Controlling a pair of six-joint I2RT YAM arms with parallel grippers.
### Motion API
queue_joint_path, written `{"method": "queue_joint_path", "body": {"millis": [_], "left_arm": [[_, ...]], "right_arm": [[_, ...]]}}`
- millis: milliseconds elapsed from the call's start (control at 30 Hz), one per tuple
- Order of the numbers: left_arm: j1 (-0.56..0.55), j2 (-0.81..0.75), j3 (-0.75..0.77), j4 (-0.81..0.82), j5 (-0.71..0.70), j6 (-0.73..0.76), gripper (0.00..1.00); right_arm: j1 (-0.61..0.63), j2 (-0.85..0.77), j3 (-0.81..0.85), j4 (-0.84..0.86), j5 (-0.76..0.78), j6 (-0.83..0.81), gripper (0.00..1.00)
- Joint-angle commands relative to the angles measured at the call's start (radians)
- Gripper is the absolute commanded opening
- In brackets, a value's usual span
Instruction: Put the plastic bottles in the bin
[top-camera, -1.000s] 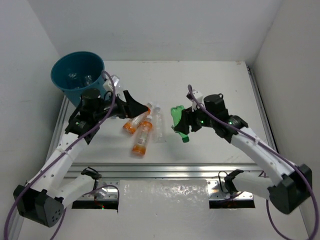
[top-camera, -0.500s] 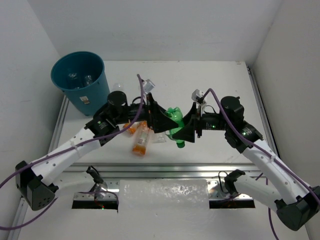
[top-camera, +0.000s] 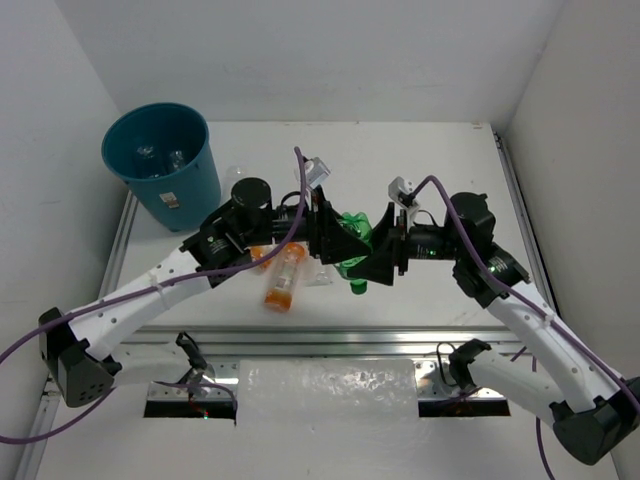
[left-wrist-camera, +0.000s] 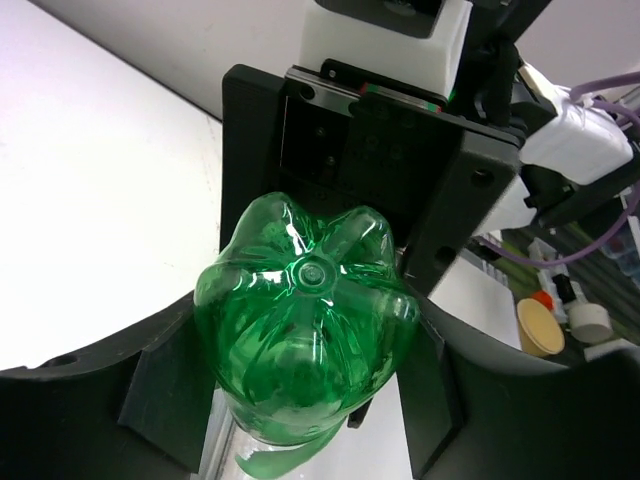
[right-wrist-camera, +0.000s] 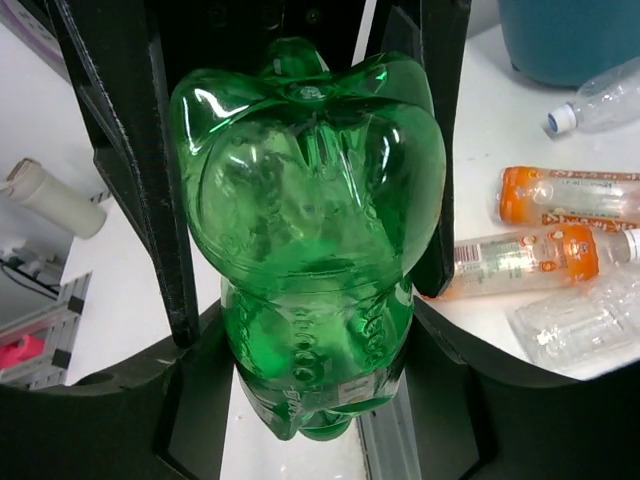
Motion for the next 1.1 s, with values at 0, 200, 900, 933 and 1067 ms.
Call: {"method": "queue_joint_path", "body": {"millis": [0,200,900,933,1067], "left_arm": [[-0.012,-0.028,0.051,0.002,-0.139,0.01,0.0],[-0.01,-0.068,0.059,-0.055,-0.239,0.003,0.0],[0.485,0.078,0.712,-0.509,-1.434,0.284,0.0],[0.507,0.117,0.723,-0.487,-1.452,0.308,0.0],[0.658,0.266,0.798,-0.47,-1.387,0.329,0.0]], "right_arm": [[0.012,-0.037,-0.011,0.074,0.071,-0.013,0.62],[0.01,-0.065,-0.008,0.056,0.109,-0.019,0.99],[0.012,-0.166,0.073,-0.263,0.623,-0.111,0.99],[0.012,-0.168,0.073,-0.273,0.623,-0.114,0.99],[0.012,-0.171,0.078,-0.288,0.609,-0.129,0.99]]}}
